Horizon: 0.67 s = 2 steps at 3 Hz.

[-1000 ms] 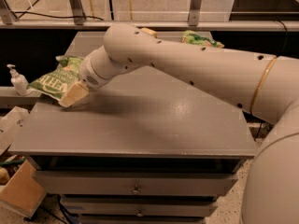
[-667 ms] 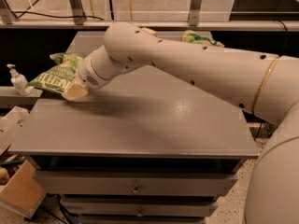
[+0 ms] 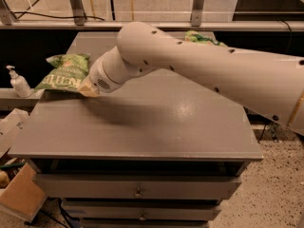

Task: Pick green jalapeno chip bag

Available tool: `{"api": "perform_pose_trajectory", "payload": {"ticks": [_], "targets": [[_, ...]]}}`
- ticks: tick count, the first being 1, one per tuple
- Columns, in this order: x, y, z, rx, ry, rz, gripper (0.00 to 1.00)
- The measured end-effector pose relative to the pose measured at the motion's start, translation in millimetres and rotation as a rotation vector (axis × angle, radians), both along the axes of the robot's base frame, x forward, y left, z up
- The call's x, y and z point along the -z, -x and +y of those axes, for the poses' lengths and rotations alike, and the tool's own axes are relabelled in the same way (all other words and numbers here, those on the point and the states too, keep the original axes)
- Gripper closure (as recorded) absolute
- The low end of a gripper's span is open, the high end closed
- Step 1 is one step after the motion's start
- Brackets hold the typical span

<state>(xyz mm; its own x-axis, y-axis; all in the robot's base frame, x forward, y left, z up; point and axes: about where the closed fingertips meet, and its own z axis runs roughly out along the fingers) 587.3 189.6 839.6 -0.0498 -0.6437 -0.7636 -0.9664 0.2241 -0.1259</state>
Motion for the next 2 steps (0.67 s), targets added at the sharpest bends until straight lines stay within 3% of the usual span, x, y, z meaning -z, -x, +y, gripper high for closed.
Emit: {"api": "perform_pose_trajectory", "payload": {"ticks": [1, 2], "targets": [[-11.2, 12.5, -18.2, 0.024, -0.013, -0.019, 1.00], [-21.3, 23.1, -28.3, 0.037, -0.032, -0.035, 0.83]]}}
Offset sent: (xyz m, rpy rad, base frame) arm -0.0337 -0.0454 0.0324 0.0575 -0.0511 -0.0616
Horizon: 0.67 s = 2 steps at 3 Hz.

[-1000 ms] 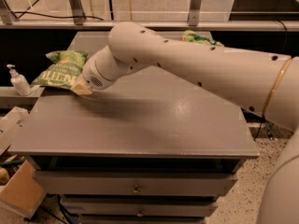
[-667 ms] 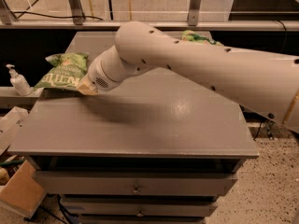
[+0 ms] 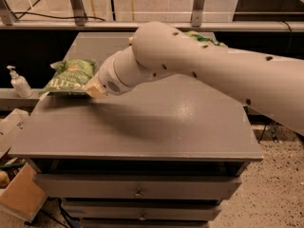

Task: Pick green jalapeno chip bag

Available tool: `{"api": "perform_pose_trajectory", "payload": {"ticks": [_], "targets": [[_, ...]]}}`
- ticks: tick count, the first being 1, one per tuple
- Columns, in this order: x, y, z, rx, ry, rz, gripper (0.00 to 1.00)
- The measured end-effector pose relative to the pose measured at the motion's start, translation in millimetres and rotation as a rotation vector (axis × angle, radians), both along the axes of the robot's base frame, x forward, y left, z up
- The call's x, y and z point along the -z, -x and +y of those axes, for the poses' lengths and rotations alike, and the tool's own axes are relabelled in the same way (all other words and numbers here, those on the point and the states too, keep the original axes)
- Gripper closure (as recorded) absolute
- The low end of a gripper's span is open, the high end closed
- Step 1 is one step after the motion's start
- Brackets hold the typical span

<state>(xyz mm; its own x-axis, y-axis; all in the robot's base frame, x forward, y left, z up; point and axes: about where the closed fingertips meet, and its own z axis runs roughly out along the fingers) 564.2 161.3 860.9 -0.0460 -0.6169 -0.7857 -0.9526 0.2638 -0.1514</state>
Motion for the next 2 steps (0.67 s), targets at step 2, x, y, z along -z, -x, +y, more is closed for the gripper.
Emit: {"api": "perform_pose_trajectory", "payload": {"ticks": [2], "targets": [[-9.5, 6.1, -17.5, 0.012, -0.021, -0.015, 0.88]]}}
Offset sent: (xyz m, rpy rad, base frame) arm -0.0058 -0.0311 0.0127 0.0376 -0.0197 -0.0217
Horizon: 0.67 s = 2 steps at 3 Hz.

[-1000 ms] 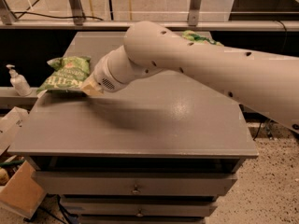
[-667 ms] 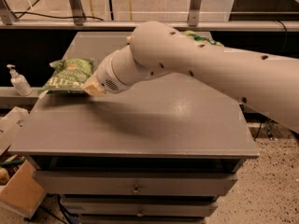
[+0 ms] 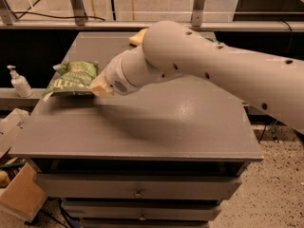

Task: Pick green jalapeno chip bag

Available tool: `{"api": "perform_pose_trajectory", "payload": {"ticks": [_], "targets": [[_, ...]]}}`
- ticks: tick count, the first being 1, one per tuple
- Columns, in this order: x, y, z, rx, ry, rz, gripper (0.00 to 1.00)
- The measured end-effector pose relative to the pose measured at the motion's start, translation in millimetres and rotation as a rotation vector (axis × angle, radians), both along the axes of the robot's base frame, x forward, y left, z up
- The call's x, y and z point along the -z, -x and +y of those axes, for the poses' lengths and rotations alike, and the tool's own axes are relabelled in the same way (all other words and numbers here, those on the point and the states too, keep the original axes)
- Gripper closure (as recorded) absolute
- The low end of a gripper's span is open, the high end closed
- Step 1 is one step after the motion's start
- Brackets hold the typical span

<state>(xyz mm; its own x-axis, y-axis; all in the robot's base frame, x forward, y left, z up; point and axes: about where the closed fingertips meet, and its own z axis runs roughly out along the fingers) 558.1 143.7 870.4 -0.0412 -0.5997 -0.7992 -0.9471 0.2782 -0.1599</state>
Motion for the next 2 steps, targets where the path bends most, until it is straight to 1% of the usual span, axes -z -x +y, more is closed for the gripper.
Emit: {"api": "perform_pose_trajectory", "payload": {"ticks": [1, 2], "targets": [[-2.3, 3.6, -4.3, -0.005, -0.016, -0.001, 0.65], [-3.3, 4.5, -2.6, -0.007, -0.014, -0.003, 0.43]]}}
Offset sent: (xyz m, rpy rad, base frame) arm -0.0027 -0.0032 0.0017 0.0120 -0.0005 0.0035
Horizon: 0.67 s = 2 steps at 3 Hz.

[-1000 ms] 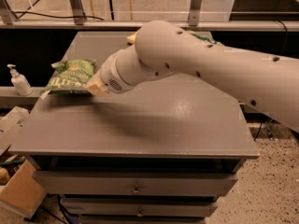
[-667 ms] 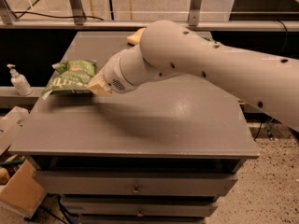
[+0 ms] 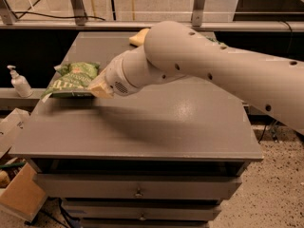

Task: Pick green jalapeno chip bag

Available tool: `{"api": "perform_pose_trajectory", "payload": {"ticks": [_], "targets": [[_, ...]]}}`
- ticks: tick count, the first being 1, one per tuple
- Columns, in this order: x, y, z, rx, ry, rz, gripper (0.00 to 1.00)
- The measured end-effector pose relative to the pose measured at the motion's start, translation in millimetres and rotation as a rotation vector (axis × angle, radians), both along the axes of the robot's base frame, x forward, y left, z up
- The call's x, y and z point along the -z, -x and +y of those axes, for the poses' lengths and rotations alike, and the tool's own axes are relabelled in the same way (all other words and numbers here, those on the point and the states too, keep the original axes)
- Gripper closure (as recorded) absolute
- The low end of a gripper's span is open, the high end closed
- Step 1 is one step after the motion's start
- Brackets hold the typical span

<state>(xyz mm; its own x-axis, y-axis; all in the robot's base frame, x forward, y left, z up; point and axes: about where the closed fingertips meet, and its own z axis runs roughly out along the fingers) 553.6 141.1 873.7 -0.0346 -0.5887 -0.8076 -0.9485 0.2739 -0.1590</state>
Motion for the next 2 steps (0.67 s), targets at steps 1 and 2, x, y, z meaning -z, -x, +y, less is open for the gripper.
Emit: {"api": "perform_pose_trajectory", "payload": {"ticks": [1, 2], "targets": [[-1.2, 1.3, 1.5, -0.003, 0.000, -0.002, 0.18], [-2.6, 2.9, 3.2, -0.007, 0.001, -0.005, 0.00]]}}
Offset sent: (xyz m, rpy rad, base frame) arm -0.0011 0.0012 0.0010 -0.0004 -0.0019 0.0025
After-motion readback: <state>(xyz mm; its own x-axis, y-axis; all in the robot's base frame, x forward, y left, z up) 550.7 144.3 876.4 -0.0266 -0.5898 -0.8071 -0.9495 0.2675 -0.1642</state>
